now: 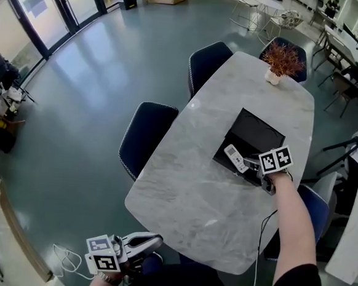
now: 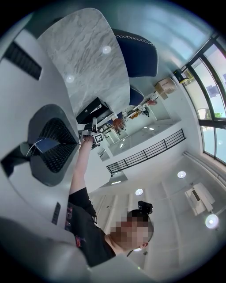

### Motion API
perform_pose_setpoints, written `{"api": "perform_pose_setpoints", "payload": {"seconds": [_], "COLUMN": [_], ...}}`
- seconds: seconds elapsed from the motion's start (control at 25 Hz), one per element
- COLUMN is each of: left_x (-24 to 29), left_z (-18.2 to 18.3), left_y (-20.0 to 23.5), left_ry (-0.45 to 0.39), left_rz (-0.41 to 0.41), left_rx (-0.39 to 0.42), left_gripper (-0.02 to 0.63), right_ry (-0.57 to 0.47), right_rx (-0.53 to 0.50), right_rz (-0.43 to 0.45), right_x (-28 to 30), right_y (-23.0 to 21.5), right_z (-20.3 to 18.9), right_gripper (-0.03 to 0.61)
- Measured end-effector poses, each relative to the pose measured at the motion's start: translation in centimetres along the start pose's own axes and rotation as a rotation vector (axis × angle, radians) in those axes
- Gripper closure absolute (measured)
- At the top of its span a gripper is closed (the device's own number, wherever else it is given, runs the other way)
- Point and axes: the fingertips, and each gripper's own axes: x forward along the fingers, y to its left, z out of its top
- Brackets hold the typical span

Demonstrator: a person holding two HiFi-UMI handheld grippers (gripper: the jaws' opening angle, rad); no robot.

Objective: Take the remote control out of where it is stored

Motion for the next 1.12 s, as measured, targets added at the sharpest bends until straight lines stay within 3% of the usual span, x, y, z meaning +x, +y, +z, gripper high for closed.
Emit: {"api": "perform_pose_setpoints", "payload": {"seconds": [0.16,0.56,0.8,1.12], "left_x": [-0.1,-0.3,-0.4,-0.3], "left_z": [-0.3,-0.7,-1.0,-1.2], "left_y": [0.1,0.3,0.5,0.6], "left_ry": [-0.014,-0.032,-0.041,-0.043], "left_rz": [0.023,0.061,0.076,0.085], "left_rx": [-0.007,-0.028,-0.036,-0.045], "left_gripper": [0.611,0.611,0.611,0.611], "right_ry": [0.073,0.14,0.175,0.226], "right_rx": [-0.021,-0.005,-0.034,-0.075], "right_rz": [-0.015,0.035,0.007,0.032], "right_x": [1.9,4.4,5.5,6.4], "right_y": [-0.9,-0.7,-1.3,-0.5], "right_z": [-0.7,-0.9,-1.3,-1.8], "right_gripper": [0.423,0.4,0.396,0.386]}}
